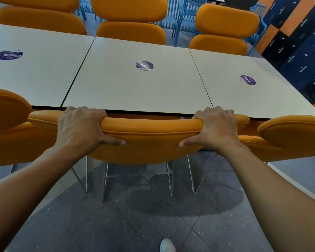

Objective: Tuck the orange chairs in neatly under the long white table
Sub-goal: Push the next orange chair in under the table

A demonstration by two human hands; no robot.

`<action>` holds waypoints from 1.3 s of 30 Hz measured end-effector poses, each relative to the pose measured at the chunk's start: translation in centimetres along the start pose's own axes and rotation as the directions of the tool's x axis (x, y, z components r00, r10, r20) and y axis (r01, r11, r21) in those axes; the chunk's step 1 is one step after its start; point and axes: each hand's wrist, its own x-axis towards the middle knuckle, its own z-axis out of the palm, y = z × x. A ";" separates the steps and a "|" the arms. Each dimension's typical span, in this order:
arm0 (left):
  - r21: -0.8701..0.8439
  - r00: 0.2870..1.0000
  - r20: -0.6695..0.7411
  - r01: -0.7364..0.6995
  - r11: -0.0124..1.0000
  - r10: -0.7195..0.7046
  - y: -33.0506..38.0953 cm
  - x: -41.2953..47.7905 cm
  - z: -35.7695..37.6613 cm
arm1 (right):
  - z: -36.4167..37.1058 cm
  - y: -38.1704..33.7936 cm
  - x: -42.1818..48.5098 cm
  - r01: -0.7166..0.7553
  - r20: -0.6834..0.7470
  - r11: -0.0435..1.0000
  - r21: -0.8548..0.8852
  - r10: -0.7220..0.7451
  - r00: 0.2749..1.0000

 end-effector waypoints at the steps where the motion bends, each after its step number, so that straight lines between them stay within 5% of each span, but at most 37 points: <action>1: -0.006 1.000 -0.007 -0.011 1.000 0.011 0.5 -0.2 0.0 | 0.0 0.4 0.0 0.000 0.002 1.000 0.003 0.000 1.000; 14: 0.125 0.993 0.037 -0.119 0.985 0.116 -1.0 1.3 -0.2 | 0.0 -0.1 0.3 -0.043 -0.029 0.997 0.061 0.044 0.999; 39: 0.083 0.991 0.020 -0.131 0.988 0.130 -4.0 1.9 0.2 | 0.1 -3.2 -0.4 -0.073 -0.040 0.996 0.052 0.075 0.996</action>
